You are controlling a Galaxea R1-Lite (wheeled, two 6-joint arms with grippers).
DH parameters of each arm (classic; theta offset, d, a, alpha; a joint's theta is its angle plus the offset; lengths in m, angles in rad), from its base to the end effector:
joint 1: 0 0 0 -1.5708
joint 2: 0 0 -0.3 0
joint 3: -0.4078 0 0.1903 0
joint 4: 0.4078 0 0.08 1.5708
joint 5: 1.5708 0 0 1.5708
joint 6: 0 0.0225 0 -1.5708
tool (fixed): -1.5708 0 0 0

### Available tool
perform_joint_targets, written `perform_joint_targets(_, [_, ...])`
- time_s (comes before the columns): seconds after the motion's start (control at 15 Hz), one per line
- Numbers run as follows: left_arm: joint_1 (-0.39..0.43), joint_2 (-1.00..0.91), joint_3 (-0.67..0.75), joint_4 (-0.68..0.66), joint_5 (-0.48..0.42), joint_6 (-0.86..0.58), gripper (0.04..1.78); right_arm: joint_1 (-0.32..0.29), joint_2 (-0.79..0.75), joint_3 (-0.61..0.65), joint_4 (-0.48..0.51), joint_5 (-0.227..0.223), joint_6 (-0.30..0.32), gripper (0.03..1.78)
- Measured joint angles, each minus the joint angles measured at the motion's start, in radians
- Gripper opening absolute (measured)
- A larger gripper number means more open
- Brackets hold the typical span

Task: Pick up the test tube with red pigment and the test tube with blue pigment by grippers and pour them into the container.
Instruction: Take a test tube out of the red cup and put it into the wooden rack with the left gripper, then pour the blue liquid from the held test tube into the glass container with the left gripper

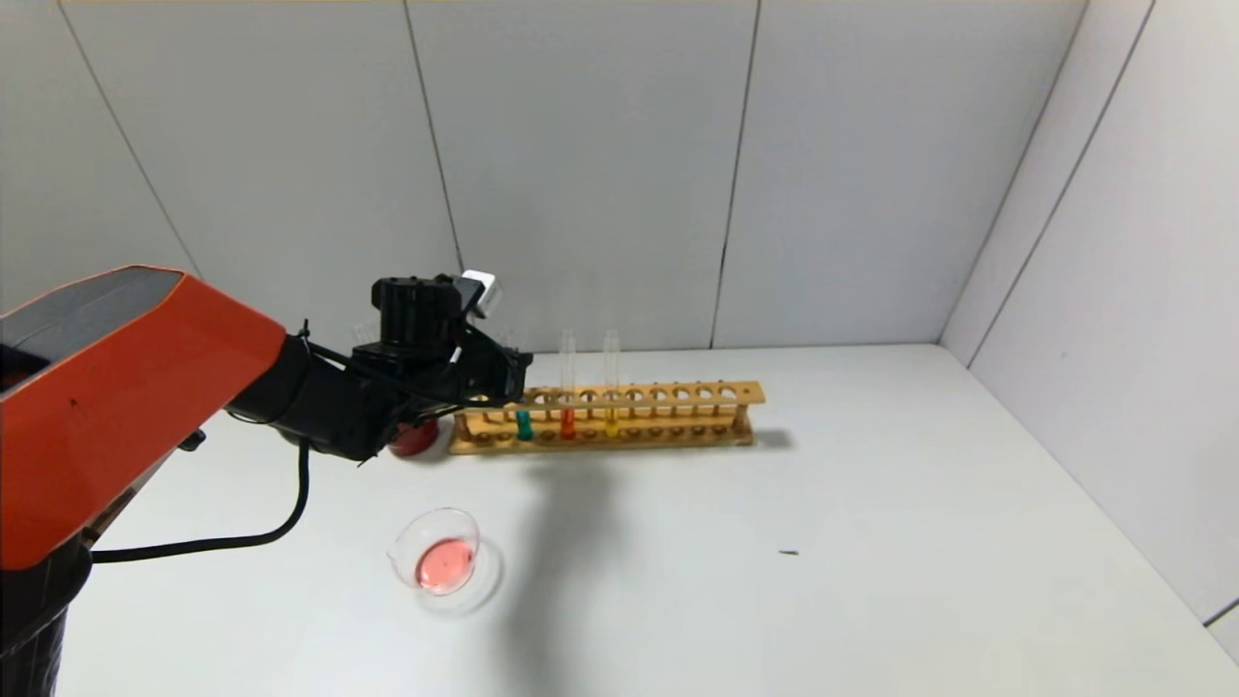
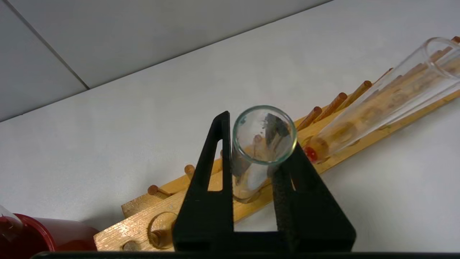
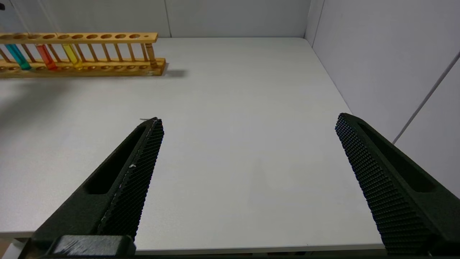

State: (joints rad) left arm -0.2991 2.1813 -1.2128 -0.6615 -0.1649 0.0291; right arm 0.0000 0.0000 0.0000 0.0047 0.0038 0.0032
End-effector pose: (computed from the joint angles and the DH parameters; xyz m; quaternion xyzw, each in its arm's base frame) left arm 0.4104 -0.1304 0.1137 0.0242 0.1492 -0.2294 0.9615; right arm -0.0228 0.0001 0.0750 0.0016 0.0024 0.0019 1.0000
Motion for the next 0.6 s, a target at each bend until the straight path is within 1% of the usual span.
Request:
perform_joint_targets(0.13, [-0.004,-0.006,-0.001,0.0,0.019,0.002,0.33,0.0,0.0,0.0,0.0,0.0,0.0,1.75])
perform_joint_targets(0.4, [-0.011,-0.05,-0.014,0.004,0.062,0.067,0.33,0.0,0.0,0.0,0.0,0.0,0.0,1.75])
perform_joint_targets(0.6, [-0.015,-0.122,-0.036,0.05,0.076,0.075,0.33,0.0,0.0,0.0,0.0,0.0,0.0,1.75])
